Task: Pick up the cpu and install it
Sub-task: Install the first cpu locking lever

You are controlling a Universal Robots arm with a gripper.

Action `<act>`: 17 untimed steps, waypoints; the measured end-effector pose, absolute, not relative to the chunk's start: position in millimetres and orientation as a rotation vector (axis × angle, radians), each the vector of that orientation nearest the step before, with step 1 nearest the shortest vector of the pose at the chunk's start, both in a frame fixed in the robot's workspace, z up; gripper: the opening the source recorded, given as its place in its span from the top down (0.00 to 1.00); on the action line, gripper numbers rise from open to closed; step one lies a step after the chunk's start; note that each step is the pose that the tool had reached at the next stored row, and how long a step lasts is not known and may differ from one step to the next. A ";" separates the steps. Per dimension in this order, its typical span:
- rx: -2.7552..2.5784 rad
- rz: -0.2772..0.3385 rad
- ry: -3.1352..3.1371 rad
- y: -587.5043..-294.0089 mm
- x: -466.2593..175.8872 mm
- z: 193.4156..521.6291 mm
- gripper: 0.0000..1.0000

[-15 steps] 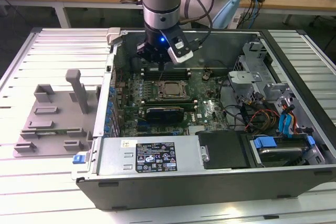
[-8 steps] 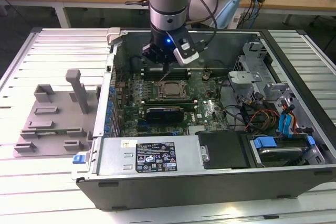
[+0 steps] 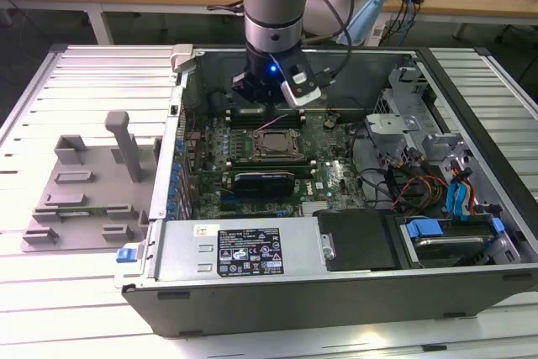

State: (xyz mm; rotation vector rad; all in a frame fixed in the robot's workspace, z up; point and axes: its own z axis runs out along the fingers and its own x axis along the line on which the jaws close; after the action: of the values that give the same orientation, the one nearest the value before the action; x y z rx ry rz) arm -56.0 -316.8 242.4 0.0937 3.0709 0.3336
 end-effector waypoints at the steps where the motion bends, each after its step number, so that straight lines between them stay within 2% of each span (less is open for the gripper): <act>1: 0.125 0.332 3.068 -316.8 -56.1 241.6 0.89; 17: 0.189 0.333 3.060 -311.1 -54.7 223.6 0.89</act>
State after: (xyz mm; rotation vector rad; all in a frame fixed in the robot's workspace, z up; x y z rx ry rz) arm -54.7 -311.1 223.6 0.1891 3.0597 0.3333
